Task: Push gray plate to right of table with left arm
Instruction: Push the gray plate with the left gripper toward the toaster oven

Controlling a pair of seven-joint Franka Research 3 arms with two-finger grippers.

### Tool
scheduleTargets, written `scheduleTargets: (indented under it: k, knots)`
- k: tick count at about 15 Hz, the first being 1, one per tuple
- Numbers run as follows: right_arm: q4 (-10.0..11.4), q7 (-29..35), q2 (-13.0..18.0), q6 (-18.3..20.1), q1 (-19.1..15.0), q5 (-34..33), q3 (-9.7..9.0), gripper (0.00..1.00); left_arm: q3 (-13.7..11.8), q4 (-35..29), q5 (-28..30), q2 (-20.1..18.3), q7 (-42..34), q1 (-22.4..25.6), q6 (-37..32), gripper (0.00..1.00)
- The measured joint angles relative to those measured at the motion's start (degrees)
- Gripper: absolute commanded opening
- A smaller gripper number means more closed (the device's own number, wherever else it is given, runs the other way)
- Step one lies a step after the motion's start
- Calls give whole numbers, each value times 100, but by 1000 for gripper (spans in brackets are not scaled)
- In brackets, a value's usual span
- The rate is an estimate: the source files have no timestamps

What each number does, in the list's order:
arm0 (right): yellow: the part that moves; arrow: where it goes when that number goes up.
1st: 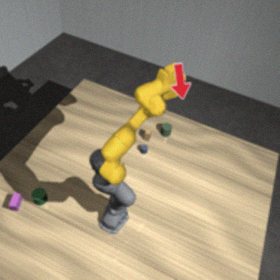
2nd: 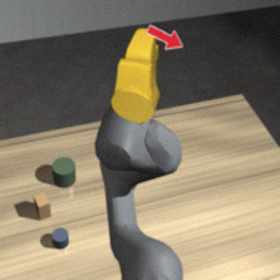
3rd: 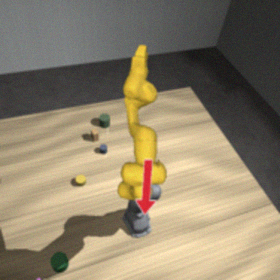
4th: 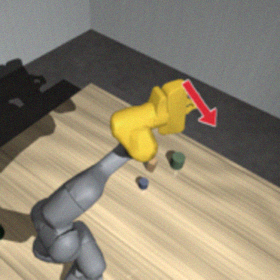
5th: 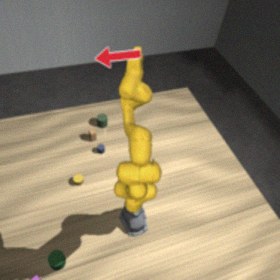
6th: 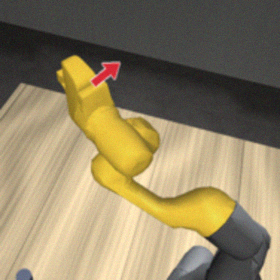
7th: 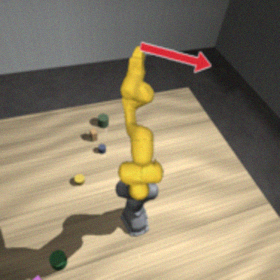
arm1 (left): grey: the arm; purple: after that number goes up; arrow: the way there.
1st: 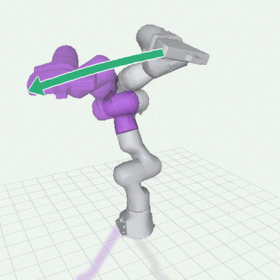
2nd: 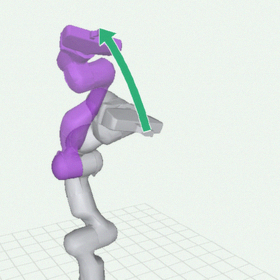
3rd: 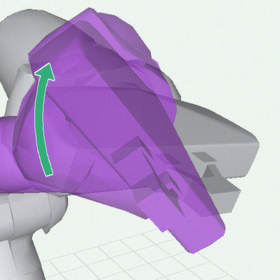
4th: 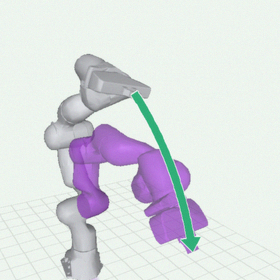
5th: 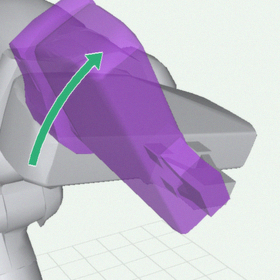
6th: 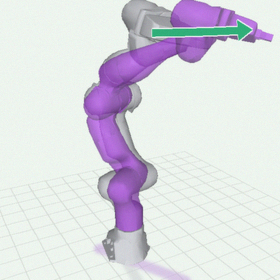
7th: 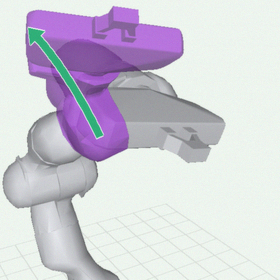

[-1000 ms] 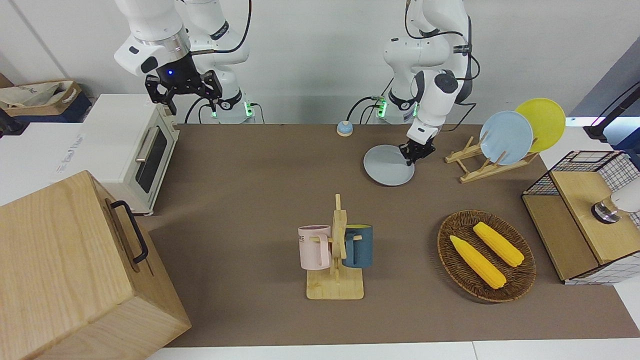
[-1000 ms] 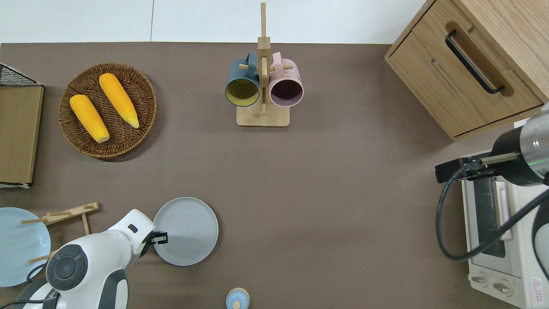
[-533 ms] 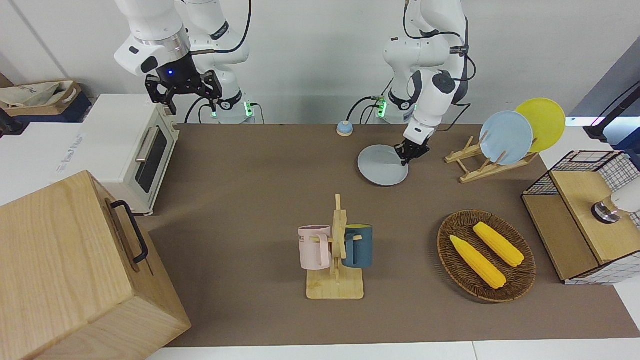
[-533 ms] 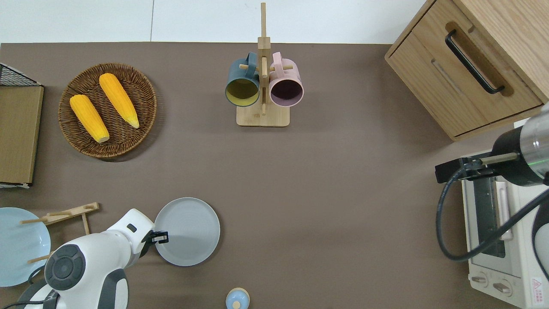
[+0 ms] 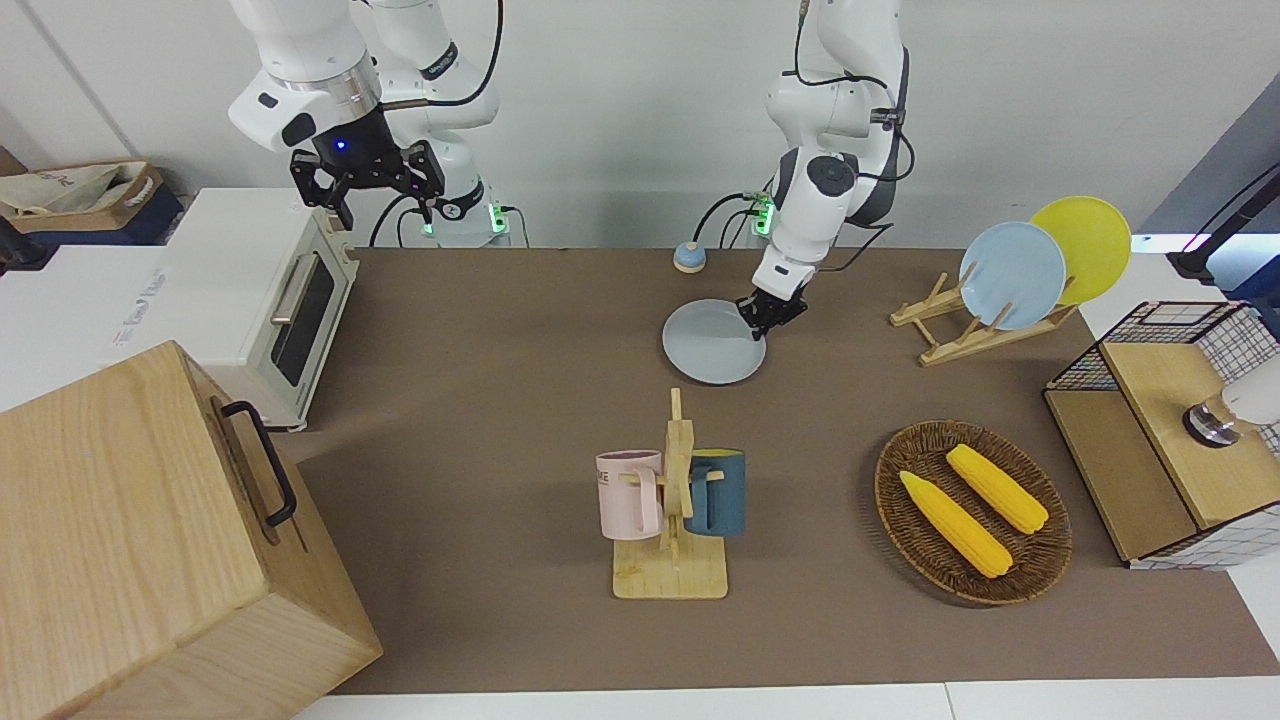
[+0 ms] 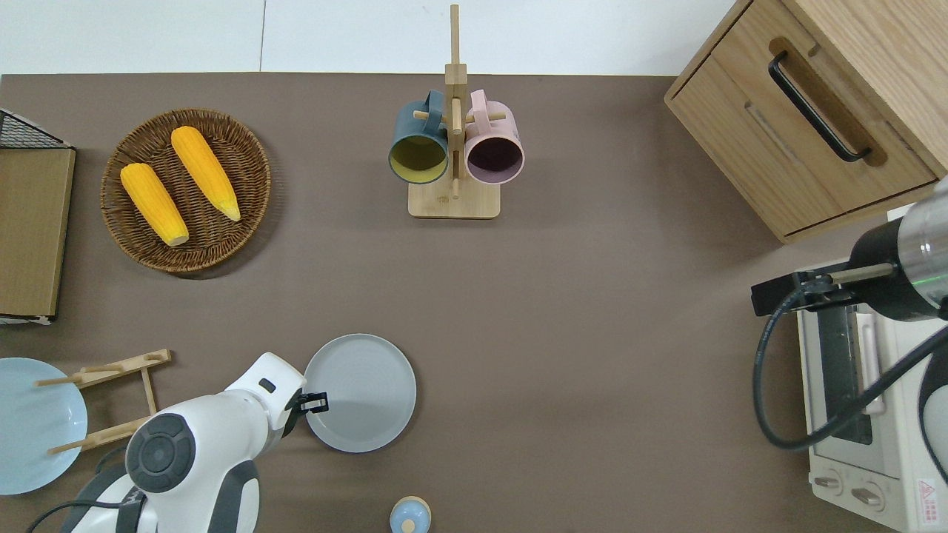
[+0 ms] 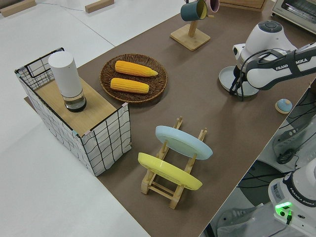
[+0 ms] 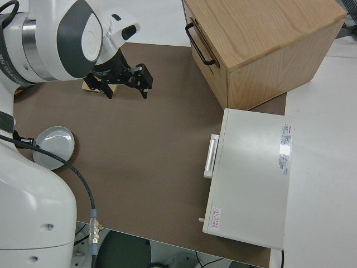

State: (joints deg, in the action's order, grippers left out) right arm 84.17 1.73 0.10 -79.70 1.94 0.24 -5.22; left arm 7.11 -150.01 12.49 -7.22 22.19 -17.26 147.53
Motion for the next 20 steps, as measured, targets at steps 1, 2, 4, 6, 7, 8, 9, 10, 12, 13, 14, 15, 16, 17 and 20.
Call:
scheduleTargets:
  k: [1,2,4,6,7,8,9,10,12,13,14,15,16,17,20]
  knots:
    - [0,0,0,0,0,0,0,983,3,106,0,101,172,-147,12,0]
    - [0,0,0,0,0,0,0,983,9,208,0,190,341,-287,17,0]
    - [0,0,0,0,0,0,0,983,38,430,0,379,725,-561,26,0]
    - [0,0,0,0,0,0,0,983,80,671,0,573,1186,-841,35,0]
    - [0,0,0,0,0,0,0,983,105,810,0,683,1441,-1000,43,0]
    - [0,0,0,0,0,0,0,983,127,969,0,809,1694,-1169,51,0]
    - [0,0,0,0,0,0,0,983,139,1096,0,909,1887,-1292,55,0]
    - [0,0,0,0,0,0,0,983,152,1295,-2,1074,2161,-1477,59,0]
    - [0,0,0,0,0,0,0,983,159,1601,-40,1318,2557,-1719,70,0]
    - [0,0,0,0,0,0,0,983,162,1790,-118,1458,2808,-1843,76,0]
    - [0,0,0,0,0,0,0,983,167,2005,-257,1618,3123,-1974,78,0]
    - [0,0,0,0,0,0,0,983,169,2223,-424,1784,3461,-2107,79,0]
    - [0,0,0,0,0,0,0,983,172,2457,-619,1969,3820,-2241,79,0]
    - [0,0,0,0,0,0,0,983,176,2674,-791,2146,4120,-2345,79,0]
    - [0,0,0,0,0,0,0,983,178,3302,-1112,2666,4719,-2566,79,0]
